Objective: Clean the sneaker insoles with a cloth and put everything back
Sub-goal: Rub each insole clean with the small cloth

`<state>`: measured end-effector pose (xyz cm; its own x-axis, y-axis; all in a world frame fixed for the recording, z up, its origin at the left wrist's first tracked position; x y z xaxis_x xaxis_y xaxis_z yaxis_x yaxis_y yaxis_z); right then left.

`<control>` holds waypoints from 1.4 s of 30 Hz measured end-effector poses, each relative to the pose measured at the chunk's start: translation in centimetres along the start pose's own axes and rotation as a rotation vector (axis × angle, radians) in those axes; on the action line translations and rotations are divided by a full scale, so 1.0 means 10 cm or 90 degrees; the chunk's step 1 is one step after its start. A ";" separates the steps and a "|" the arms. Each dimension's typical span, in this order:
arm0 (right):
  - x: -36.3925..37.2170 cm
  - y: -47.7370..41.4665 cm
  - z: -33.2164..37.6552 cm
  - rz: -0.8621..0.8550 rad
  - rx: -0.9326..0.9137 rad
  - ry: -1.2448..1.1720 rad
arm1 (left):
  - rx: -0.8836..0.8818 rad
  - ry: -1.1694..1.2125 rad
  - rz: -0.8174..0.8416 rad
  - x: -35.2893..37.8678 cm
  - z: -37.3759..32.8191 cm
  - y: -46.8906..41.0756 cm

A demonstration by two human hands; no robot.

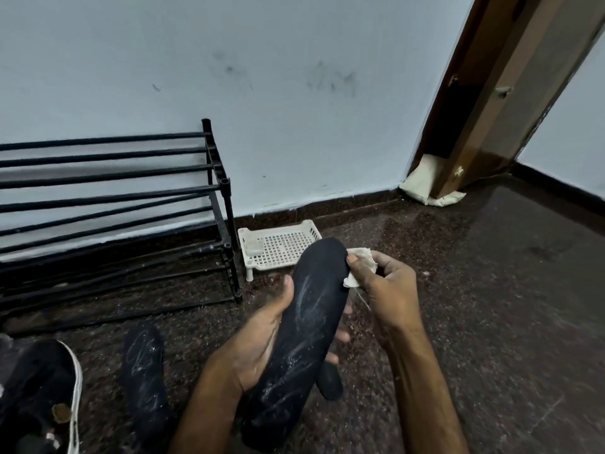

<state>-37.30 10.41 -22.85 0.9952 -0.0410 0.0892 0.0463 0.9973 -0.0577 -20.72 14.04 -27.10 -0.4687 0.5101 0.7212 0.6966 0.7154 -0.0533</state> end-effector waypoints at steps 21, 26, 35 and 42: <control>0.78 -0.23 1.26 0.454 -0.724 0.789 | -0.034 -0.154 -0.232 0.81 -1.49 0.60; 0.83 -0.16 0.98 0.449 -0.702 0.797 | 0.008 -0.082 -0.234 0.63 -1.38 0.60; 1.07 -0.12 0.74 0.323 -0.650 0.745 | -0.005 -0.097 -0.252 0.49 -1.34 0.56; 1.05 -0.16 0.56 0.323 -0.686 0.727 | 0.008 -0.093 -0.301 0.46 -1.43 0.60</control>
<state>-27.41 8.69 -16.22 0.4491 -0.2523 -0.8571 -0.7342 0.4425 -0.5149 -10.99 13.86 -14.20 -0.8041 0.1891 0.5637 0.3827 0.8902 0.2472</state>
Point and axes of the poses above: each hand's wrist, its own y-axis away from the middle knuckle, its own x-axis out of the palm, z = x × y, the point moved 1 cm from there along -y, towards the middle knuckle, and after that the axes turned 8 degrees about z, right-handed, at the moved point
